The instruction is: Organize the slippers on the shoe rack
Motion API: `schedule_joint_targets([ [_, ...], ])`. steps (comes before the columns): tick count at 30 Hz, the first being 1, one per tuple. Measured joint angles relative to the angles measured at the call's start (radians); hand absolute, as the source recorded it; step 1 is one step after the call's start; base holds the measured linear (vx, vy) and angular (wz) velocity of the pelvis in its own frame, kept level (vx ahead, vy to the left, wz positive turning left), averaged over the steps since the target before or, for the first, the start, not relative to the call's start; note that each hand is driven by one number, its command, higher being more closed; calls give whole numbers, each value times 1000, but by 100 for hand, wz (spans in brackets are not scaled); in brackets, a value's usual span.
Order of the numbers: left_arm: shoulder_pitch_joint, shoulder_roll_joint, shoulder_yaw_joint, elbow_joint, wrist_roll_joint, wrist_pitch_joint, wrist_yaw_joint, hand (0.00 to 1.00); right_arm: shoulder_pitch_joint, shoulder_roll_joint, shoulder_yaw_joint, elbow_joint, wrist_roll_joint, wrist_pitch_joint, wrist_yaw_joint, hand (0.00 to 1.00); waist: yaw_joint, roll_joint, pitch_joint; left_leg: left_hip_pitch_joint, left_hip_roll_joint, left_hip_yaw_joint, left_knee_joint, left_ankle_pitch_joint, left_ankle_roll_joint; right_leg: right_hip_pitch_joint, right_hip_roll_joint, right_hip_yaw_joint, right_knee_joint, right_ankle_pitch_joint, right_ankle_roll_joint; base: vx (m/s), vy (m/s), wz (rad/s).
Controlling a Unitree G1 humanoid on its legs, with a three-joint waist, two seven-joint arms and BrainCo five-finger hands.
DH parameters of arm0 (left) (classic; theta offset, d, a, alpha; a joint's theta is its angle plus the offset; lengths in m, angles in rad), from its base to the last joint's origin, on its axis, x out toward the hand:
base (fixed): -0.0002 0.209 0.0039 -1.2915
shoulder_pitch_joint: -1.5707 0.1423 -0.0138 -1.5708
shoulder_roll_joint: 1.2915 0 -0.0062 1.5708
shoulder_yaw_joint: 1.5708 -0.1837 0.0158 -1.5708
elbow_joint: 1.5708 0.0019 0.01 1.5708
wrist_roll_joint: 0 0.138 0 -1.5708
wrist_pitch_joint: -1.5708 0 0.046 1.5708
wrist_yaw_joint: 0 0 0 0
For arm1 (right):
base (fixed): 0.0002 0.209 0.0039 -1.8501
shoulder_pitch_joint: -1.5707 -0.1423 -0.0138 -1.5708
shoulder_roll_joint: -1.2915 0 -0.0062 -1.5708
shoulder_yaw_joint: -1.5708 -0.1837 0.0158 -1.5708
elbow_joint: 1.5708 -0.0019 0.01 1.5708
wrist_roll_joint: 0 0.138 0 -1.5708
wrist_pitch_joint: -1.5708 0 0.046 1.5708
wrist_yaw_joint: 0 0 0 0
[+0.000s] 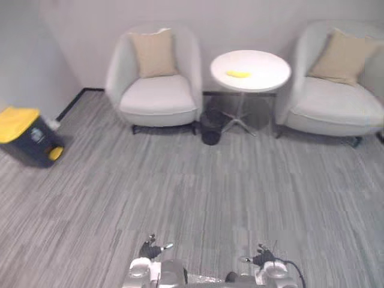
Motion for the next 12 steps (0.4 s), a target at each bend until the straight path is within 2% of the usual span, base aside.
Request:
schedule_joint_targets([
  [1, 0, 3, 4, 5, -5, -1, 0, 0, 9, 7, 0, 1, 0, -1, 0, 0, -2, -20, -10, 9, -6, 15, 3, -1, 14, 2, -8, 11, -6, 7, 5, 224, 144, -38],
  [5, 8, 13, 28, 9, -9, 2, 0, 0, 25, 22, -13, 4, 1, 2, 2, 0, -2, -48, -30, 80, -42, 49, -70, 16, 35, 25, -43, 37, -31, 8, 22, 170, 93, -24],
  [7, 12, 10, 27, 10, -9, 4, 0, 0, 31, 25, -43, 5, 1, 2, 2, 0, -6, -45, -33, 123, -57, 55, -114, 23, 41, 54, -54, 38, -51, 7, 27, 168, 48, -7],
  [12, 12, 7, 27, 24, -9, 4, 0, 0, 44, 25, -76, 5, 11, 1, 1, 0, -10, -40, -51, 129, -61, 44, -112, 25, 44, 72, -53, 27, -66, 5, 30, 108, 4, 2],
])
